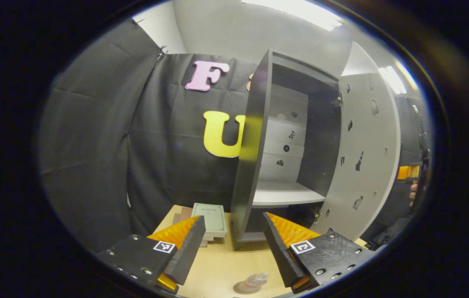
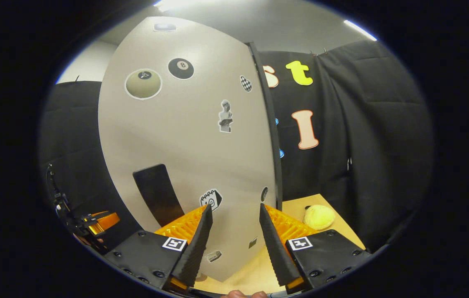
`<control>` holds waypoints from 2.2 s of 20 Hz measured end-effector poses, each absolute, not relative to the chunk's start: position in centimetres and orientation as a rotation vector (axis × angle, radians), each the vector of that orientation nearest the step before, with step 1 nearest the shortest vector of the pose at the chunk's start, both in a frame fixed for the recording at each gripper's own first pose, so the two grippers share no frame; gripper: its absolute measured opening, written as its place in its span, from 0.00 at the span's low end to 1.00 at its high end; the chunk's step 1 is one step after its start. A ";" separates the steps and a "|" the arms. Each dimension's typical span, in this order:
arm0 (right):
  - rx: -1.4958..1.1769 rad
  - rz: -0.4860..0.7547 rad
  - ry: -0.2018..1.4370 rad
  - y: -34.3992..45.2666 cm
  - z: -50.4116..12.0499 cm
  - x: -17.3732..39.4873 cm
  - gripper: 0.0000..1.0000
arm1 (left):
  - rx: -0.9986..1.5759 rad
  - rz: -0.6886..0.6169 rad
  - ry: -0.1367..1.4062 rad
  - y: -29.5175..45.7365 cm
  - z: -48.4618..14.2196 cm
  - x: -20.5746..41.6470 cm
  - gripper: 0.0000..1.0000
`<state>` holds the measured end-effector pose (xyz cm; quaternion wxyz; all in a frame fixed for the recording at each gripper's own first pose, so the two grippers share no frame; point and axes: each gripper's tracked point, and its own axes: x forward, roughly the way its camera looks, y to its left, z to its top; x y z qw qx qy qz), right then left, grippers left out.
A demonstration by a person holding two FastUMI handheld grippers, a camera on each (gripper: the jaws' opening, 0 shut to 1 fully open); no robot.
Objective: Open the cabinet door with the right hand, grasp the bottle in the cabinet with the left hand and place it on the coaster, then close the cabinet door with the right hand.
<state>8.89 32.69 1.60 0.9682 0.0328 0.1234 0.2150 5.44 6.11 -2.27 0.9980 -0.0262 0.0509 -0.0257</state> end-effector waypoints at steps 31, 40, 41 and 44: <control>0.110 0.337 0.195 10.1 3.3 7.9 0.78 | -0.068 0.056 0.105 -2.3 -0.7 0.6 0.85; 0.019 0.447 0.158 6.9 3.3 8.1 0.77 | -0.109 0.150 0.023 -8.2 0.9 -4.1 0.84; 0.025 0.459 0.160 7.0 3.2 7.8 0.77 | -0.104 0.151 0.013 -8.8 1.3 -4.3 0.85; 0.049 0.476 0.151 7.1 3.4 7.3 0.77 | -0.046 0.158 -0.002 -9.7 3.5 -4.6 0.82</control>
